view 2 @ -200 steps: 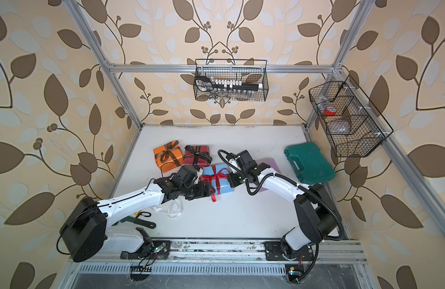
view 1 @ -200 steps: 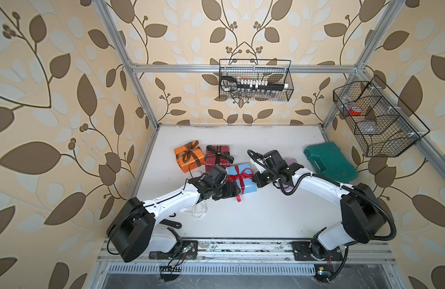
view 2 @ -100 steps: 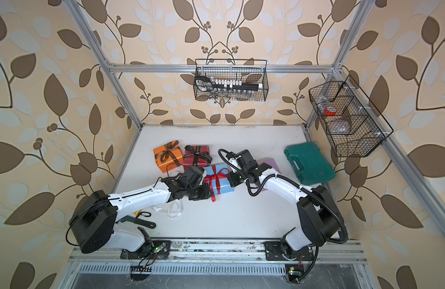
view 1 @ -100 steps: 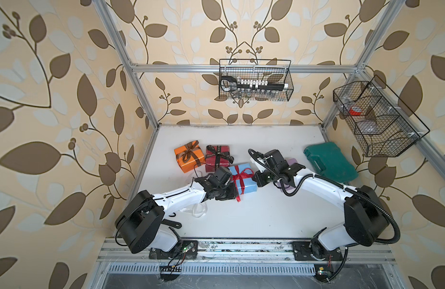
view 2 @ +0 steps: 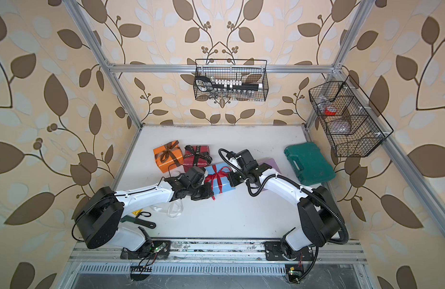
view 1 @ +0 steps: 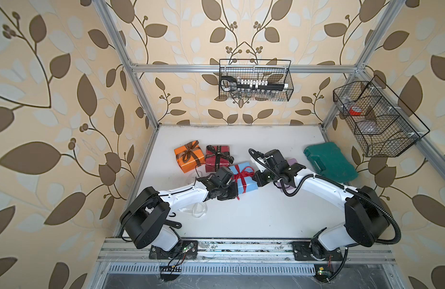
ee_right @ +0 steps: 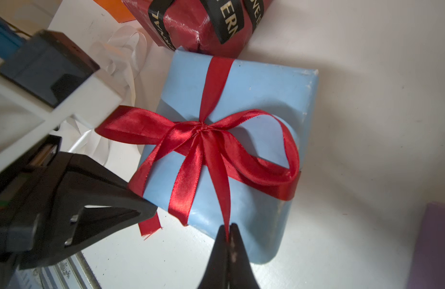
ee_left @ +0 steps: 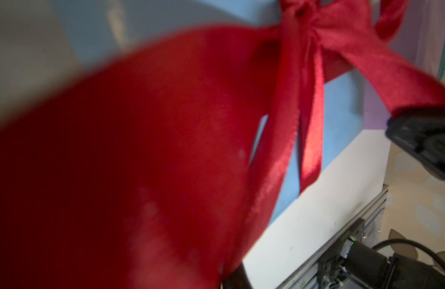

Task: Untie the ribbon bows on the gift boxes
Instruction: Untie the ribbon from the gift box.

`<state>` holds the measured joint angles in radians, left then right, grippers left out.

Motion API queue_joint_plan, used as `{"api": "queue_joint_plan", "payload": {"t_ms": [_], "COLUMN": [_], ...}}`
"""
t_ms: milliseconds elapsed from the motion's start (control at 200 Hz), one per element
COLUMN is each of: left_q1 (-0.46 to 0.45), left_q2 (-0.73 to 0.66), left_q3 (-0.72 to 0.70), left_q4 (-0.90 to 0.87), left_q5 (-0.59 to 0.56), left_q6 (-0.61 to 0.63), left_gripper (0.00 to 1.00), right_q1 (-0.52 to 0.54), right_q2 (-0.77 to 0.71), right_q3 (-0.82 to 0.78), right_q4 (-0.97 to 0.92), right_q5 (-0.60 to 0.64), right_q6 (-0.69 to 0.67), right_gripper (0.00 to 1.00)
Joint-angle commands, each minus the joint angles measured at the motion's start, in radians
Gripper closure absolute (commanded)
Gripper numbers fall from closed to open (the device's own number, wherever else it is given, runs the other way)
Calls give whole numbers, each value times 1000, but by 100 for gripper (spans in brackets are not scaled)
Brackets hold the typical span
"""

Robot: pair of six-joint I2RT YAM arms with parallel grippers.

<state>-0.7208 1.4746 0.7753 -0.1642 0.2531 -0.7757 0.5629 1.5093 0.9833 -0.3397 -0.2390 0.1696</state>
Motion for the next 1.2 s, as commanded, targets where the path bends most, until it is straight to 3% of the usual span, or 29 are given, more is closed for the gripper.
{"api": "queue_joint_plan", "payload": {"t_ms": [0, 200, 440, 815, 1195], "left_q1": [-5, -4, 11, 318, 436], "left_q2": [-25, -98, -193, -291, -306], "left_q3": [22, 10, 3, -67, -79], "left_q4": [6, -62, -187, -191, -194], "left_q5": [-9, -46, -164, -76, -52], "left_q6": [0, 13, 51, 89, 126], "left_gripper": [98, 100, 100, 100, 100], "right_q1": [4, -13, -114, -237, -395], "right_q2": [-32, -39, -107, -166, -214], "right_q3": [-5, -8, -61, -115, -134], "right_q4": [-5, -28, -29, -43, -51], "right_q5": [29, 99, 118, 177, 263], "right_q6": [10, 27, 66, 121, 157], "right_gripper": [100, 100, 100, 100, 100]}}
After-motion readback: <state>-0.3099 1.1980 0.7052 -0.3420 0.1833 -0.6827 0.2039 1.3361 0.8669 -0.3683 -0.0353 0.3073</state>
